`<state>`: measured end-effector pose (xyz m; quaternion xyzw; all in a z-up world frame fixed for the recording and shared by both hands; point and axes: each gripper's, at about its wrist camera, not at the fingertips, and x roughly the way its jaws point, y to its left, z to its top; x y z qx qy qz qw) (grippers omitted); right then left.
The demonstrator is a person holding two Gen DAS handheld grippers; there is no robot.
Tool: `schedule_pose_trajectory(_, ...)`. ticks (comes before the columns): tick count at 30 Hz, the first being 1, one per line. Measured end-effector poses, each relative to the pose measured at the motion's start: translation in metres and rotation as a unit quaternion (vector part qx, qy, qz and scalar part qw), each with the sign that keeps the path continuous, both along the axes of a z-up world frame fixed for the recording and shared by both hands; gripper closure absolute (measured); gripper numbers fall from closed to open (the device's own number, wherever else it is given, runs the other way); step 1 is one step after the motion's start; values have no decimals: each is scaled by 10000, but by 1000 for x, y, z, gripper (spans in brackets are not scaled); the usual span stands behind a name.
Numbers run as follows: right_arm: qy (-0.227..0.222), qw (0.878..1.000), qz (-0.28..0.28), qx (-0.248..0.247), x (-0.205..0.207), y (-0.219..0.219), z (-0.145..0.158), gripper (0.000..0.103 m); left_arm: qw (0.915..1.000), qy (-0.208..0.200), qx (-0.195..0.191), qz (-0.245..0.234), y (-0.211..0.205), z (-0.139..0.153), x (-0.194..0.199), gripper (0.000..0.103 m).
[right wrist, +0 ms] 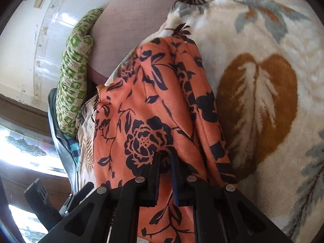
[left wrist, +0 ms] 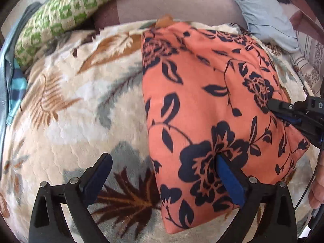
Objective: Fold small clothes
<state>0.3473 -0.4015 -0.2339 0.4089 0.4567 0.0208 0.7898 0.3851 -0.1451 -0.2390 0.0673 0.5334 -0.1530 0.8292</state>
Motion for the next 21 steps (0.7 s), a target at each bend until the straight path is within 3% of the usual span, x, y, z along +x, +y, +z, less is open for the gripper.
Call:
schedule_pose_trajectory(2,12,10000,-67,6,-4,-1,6,91,9998,-25,-144,134,5,3,-3,2)
schedule_pose_trajectory(8,-649,9969,-171,-415,-4,3,35,89,9952,-978,-72,31,4,30,-24,2)
schedule_pose_trajectory(12,-917,9934,-306,-613,9,3,50,89,9929,-1186,-123,9,5,36,-22,2)
schedule_pose_trajectory(15,-806,9925,-414,-823,21,4,46,89,9934,-1147,-10,-48,4,32,-14,2)
schedule_pose_trajectory(18,-361,9939,-470,-929,31,1,23,90,9945,-1038,-129,-57,6,27,-9,2)
schedule_pose_trajectory(21,-366,9936,-399,-991,31,1,17,90,9945,-1037,-121,-62,5,27,-9,2)
